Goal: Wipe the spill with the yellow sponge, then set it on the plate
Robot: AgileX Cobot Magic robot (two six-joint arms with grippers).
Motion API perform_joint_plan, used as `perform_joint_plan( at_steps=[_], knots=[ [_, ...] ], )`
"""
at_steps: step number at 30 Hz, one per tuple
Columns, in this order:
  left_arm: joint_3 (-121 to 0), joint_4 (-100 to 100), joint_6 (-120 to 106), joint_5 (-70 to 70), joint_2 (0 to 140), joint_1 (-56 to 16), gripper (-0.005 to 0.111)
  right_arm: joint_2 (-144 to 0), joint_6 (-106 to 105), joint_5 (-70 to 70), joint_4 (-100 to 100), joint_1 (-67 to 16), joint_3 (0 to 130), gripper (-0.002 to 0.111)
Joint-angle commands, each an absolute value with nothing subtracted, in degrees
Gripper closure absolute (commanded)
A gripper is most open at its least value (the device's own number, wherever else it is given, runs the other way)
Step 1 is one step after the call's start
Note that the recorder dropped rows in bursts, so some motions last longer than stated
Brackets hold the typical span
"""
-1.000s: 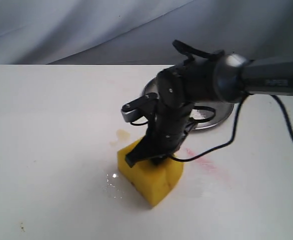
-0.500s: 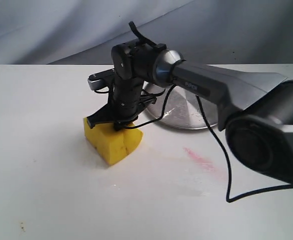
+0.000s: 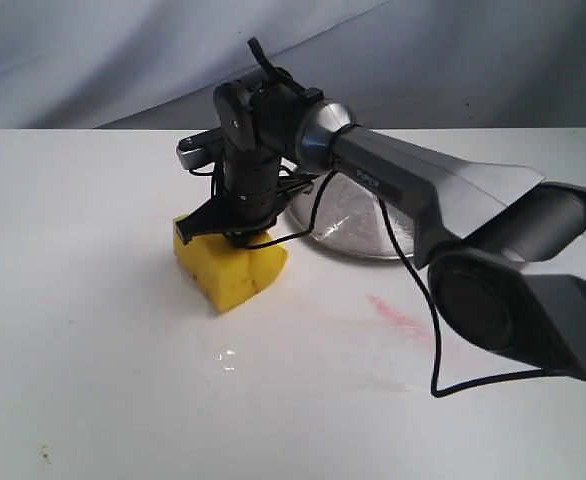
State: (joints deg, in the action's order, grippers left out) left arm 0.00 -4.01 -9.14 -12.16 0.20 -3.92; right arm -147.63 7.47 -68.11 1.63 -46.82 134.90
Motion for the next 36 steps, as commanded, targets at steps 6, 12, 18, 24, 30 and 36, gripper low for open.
perform_joint_plan(
  at_steps=[6,12,18,24,30,36],
  knots=[
    [0.0,-3.9,-9.2,-11.8,0.0,-4.0,0.107,-119.5,8.5,-56.2,10.8,-45.1,82.3,0.108],
    [0.0,-3.9,-9.2,-11.8,0.0,-4.0,0.107,-106.6,11.0,-49.9,16.0,-35.9,59.3,0.108],
    [0.0,-3.9,-9.2,-11.8,0.0,-4.0,0.107,-103.4,7.5,-47.8,8.1,-33.3,54.5,0.108],
    [0.0,-3.9,-9.2,-11.8,0.0,-4.0,0.107,-107.5,6.4,-47.2,4.4,-41.7,60.8,0.108],
    [0.0,-3.9,-9.2,-11.8,0.0,-4.0,0.107,-118.7,6.4,-50.3,-3.0,-47.5,79.8,0.108],
    [0.0,-3.9,-9.2,-11.8,0.0,-4.0,0.107,-132.7,6.3,-60.1,-6.3,-52.2,103.6,0.108]
  ],
)
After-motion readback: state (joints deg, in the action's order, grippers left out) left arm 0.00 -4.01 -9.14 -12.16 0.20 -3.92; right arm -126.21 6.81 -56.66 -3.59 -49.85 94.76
